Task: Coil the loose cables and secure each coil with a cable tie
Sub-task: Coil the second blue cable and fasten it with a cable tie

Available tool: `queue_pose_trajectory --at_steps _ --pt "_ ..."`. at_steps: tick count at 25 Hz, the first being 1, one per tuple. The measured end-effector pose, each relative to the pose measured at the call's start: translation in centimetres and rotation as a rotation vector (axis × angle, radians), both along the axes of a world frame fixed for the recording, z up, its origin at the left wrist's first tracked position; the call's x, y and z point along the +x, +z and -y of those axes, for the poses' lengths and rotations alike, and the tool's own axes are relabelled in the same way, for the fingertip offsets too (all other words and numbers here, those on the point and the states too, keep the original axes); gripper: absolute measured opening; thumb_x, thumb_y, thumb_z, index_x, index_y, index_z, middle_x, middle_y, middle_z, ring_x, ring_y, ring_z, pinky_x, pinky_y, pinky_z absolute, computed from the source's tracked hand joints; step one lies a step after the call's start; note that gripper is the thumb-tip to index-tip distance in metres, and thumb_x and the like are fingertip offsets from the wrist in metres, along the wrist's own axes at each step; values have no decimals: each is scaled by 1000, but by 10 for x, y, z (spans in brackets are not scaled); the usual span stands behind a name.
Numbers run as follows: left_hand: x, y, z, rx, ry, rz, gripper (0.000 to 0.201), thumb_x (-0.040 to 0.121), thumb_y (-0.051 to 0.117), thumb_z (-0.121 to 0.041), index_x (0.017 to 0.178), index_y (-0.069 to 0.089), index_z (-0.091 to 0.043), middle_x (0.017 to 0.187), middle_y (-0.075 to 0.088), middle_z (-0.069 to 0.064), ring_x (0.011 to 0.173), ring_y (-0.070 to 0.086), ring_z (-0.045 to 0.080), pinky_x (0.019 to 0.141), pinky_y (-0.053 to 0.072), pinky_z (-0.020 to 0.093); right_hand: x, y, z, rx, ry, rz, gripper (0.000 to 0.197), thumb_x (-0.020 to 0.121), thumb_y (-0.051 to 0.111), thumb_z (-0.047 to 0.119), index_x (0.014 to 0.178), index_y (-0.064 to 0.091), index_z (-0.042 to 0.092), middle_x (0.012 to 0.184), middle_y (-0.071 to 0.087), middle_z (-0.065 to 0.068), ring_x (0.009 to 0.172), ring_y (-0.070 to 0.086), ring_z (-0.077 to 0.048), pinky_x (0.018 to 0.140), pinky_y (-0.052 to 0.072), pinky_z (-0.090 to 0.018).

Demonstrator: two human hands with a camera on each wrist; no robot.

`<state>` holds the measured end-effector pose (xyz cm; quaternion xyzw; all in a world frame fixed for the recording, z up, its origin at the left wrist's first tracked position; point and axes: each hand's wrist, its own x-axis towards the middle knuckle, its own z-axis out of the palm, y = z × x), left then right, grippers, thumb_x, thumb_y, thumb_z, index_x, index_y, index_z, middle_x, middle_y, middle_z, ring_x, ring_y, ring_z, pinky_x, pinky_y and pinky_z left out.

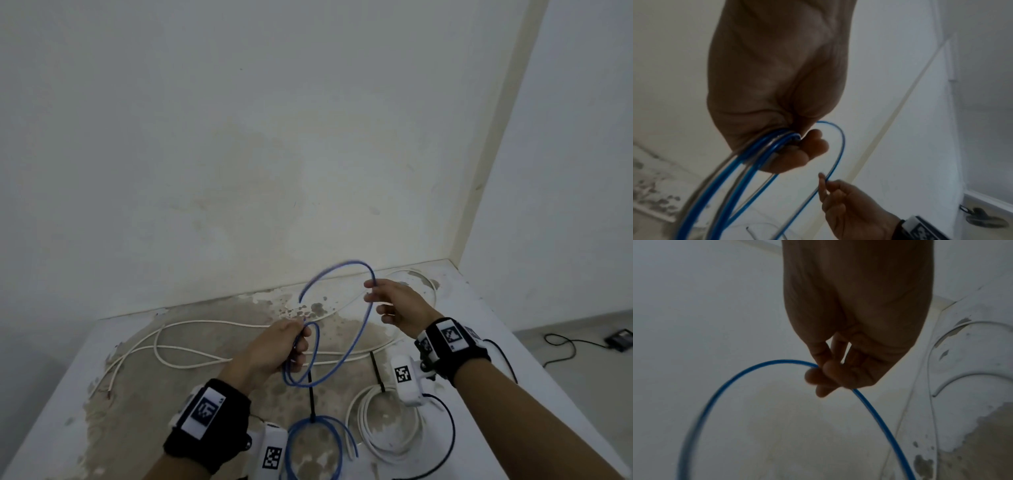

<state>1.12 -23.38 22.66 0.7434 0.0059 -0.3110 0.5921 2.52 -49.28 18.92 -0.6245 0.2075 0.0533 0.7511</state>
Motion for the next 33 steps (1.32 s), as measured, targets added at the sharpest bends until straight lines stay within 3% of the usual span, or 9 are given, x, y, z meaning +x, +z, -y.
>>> queue_pose_trajectory --at_steps 4,7,11,14,18,21,27,31,33 --pt "14 -11 7 -162 204 -88 34 105 37 -27 83 56 -9 58 53 2 48 58 17 53 55 28 -2 31 -32 120 143 85 20 101 53 18 102 70 6 89 69 -9 64 66 -20 58 56 -28" --pt "17 -12 10 -239 237 -120 34 104 40 -26 81 58 -9 62 61 4 52 66 18 57 58 30 -5 44 -53 6 233 184 16 98 56 5 112 64 4 94 67 -11 61 66 -19 58 57 -28" --pt "20 -8 12 -287 236 -63 30 102 45 -27 88 62 -6 76 73 9 64 72 22 67 58 35 -13 50 -75 -65 294 267 27 95 64 6 120 53 6 97 75 -16 58 66 -21 55 57 -30" --pt "28 -4 9 -345 254 -50 29 100 49 -28 101 66 -4 81 73 8 63 69 19 61 59 31 -22 43 -92 -155 348 276 21 92 68 6 109 57 3 92 76 -18 61 69 -23 55 57 -30" --pt "37 3 7 -408 325 -54 24 99 49 -27 100 62 -6 85 75 5 68 72 17 60 58 31 -35 22 -105 -185 354 270 11 93 67 7 88 57 8 86 75 -22 58 70 -24 62 58 -37" --pt "38 5 10 -463 396 -61 28 102 45 -27 104 59 -4 78 72 6 69 74 19 58 59 30 -47 9 -113 -138 273 297 15 96 64 10 87 52 7 79 73 -19 57 69 -27 58 59 -35" --pt "34 0 18 -139 256 122 34 104 37 -27 99 61 -4 87 75 11 54 67 15 51 51 25 -52 6 -121 3 40 383 16 98 60 8 93 51 -4 79 73 -18 53 67 -26 54 57 -31" --pt "31 2 18 -56 133 125 31 103 39 -25 93 61 -4 77 71 7 56 64 15 61 56 30 -54 4 -119 27 -17 404 14 99 59 8 94 50 -1 81 73 -20 51 65 -24 51 55 -32" --pt "30 4 18 -57 109 127 36 104 38 -25 91 63 -3 76 71 8 55 66 15 56 54 27 -57 -1 -121 -6 38 403 14 99 59 9 93 50 0 82 72 -20 48 62 -24 47 53 -31"
